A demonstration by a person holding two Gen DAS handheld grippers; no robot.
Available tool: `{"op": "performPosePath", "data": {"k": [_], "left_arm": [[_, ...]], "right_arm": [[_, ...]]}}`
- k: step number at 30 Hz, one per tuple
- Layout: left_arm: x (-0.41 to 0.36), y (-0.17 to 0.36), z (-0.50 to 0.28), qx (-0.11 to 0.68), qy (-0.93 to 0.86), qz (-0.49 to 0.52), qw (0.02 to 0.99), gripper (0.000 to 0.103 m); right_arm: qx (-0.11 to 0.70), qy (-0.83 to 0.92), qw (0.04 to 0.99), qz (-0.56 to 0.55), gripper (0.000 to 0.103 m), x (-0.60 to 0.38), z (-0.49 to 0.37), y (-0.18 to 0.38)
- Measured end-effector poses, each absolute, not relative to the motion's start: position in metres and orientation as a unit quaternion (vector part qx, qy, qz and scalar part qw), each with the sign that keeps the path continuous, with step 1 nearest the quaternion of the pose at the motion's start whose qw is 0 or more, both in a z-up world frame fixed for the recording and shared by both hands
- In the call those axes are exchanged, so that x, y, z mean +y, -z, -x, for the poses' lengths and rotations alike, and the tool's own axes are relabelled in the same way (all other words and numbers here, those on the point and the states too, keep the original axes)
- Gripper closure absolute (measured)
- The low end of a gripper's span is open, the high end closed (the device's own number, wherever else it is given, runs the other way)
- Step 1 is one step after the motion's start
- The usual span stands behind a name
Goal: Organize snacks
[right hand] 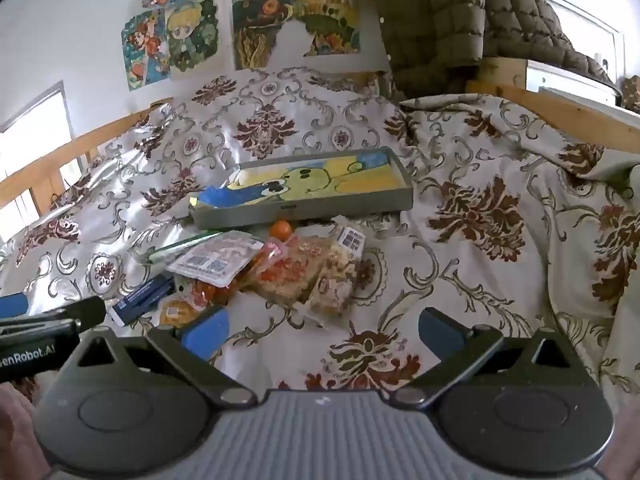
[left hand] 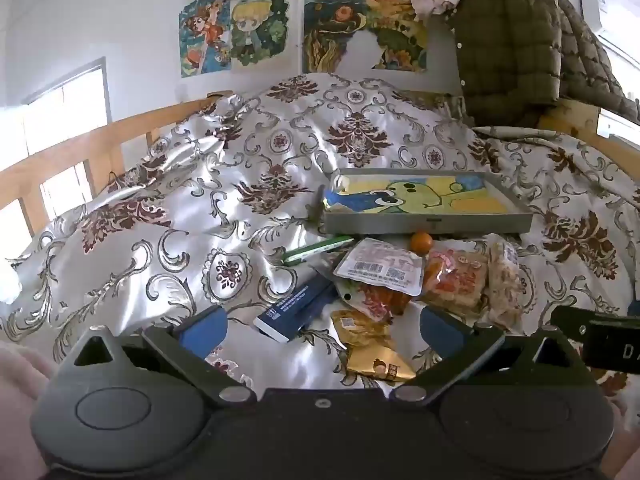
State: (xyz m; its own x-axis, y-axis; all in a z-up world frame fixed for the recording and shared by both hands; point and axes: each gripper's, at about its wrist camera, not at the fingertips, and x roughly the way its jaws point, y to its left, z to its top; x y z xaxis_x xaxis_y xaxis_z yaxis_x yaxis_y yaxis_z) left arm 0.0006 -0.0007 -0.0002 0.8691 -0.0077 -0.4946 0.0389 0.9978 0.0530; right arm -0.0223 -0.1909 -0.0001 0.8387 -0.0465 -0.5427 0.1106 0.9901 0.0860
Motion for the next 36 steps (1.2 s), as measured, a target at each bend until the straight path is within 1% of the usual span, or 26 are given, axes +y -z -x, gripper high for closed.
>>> {"op": "performPosePath", "data": {"k": [2,36], "left_arm": [[0.0022,-0.0001,-0.0011,0.256,0.014,-0.016,0.966,0.001],[0.0023,0.0026,-0.0029,0.260,0.020,-0.020,0.965,0.001]], "right_arm": [[0.280,0.040,0.957,-0.058,0.000,-0.1914,0.0226,-0.0001],[0.287,0.038,0.955,-0.063,0.000,-0.1958,0.0205,0.0023]]}}
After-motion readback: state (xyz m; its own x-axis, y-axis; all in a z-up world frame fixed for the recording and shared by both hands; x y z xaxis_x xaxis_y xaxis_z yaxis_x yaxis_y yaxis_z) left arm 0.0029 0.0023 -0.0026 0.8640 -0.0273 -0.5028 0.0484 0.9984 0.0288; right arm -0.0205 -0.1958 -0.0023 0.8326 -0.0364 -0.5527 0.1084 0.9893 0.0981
